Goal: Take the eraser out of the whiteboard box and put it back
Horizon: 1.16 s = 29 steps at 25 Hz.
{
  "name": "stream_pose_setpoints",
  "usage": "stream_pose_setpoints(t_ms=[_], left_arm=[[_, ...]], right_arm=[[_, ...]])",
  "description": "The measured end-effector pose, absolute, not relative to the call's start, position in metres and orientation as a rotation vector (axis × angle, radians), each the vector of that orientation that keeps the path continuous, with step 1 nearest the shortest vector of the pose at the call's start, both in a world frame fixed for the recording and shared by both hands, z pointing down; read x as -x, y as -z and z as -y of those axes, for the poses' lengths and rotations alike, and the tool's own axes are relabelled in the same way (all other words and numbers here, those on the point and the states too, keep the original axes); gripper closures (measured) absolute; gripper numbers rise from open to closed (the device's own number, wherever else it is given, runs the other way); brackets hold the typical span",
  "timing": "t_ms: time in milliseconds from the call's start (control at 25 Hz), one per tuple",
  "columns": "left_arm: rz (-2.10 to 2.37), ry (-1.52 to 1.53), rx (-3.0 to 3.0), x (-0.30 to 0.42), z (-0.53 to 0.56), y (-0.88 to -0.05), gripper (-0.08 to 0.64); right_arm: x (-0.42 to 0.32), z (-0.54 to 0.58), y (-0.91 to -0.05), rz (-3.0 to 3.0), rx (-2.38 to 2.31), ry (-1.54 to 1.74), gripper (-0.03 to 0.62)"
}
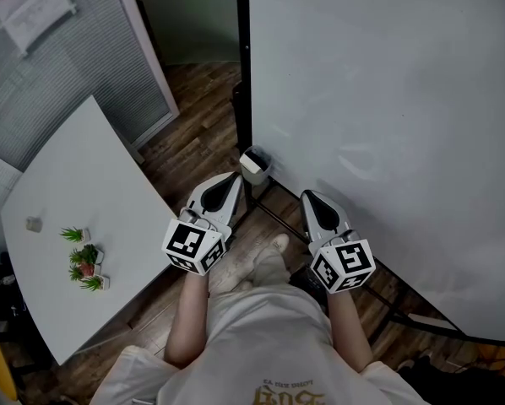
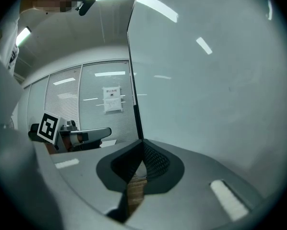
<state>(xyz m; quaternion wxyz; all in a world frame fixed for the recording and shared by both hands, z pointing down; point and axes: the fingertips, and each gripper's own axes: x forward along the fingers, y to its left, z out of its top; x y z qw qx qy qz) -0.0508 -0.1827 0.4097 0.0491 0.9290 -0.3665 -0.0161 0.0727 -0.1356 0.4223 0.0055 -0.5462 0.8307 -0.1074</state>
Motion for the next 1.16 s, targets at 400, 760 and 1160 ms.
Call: stream_pose_setpoints(t_ms=[400, 760, 1160], left_arm=[[1.142, -0.026, -2.836, 0.053, 0.185, -0.418, 0.558], [1.141, -0.051, -2.835, 0.053, 0.185, -0.421, 0.558], [1.160, -0.067, -2.830, 0.056, 0.187, -0.422, 0.558]], right_arm=[[-0.069, 0.135, -0.423, -2.638, 1.734, 0.303, 0.581], [-0.067, 0.135, -0.425, -2.652, 1.724, 0.308, 0.581], [-0.067, 0.133, -0.427, -2.664, 1.700, 0.321, 0.581]])
